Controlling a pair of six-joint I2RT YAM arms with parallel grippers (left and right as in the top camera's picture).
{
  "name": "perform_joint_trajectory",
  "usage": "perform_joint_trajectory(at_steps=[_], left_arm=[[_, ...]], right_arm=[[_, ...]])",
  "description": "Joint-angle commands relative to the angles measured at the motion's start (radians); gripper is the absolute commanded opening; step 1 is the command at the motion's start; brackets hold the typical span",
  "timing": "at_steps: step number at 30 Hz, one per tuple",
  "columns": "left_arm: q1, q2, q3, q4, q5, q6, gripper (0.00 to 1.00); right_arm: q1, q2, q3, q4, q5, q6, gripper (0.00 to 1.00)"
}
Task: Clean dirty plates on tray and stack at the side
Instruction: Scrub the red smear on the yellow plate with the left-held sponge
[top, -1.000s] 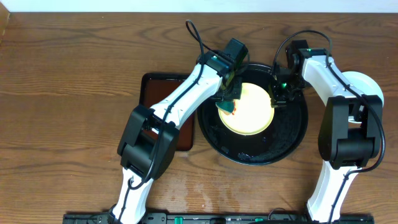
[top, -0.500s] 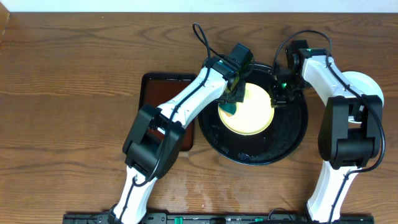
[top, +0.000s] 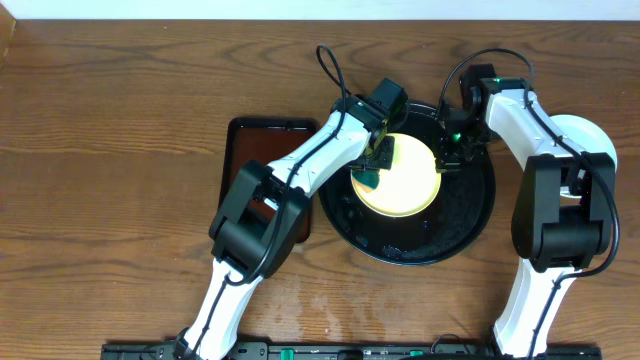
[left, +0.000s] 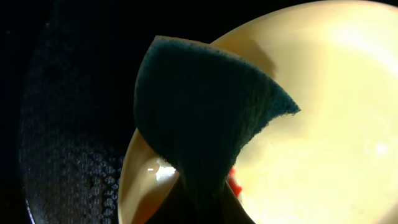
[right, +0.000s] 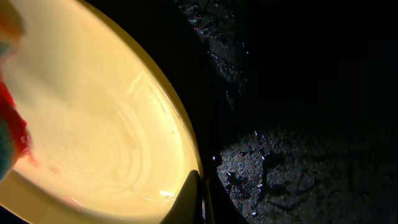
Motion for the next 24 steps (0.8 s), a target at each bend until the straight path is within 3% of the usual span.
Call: perform_joint_trajectory(at_steps=[1,5,19,24], left_arm=[[-0.006,0.085,-0.011,-0.014,0.019,-0.008,0.08],[-0.02,0.094,-0.011,-0.035,0.107,-0.008,0.07],[-0.112,0.096,-0.058,-0.025,0.12,-0.009,0.08],[-0.112,0.096,-0.059,0.009,0.29,-0.008,0.08]], right_arm=[[0.01,-0.024,-0.012,0.005,-0.012,-0.006,0.01],[0.01,-0.024,-0.012,0.005,-0.012,-0.006,0.01],[0.01,-0.024,-0.012,0.001,-0.012,-0.006,0.01],[0.01,-0.024,-0.012,0.001,-0.011,-0.006,0.01]])
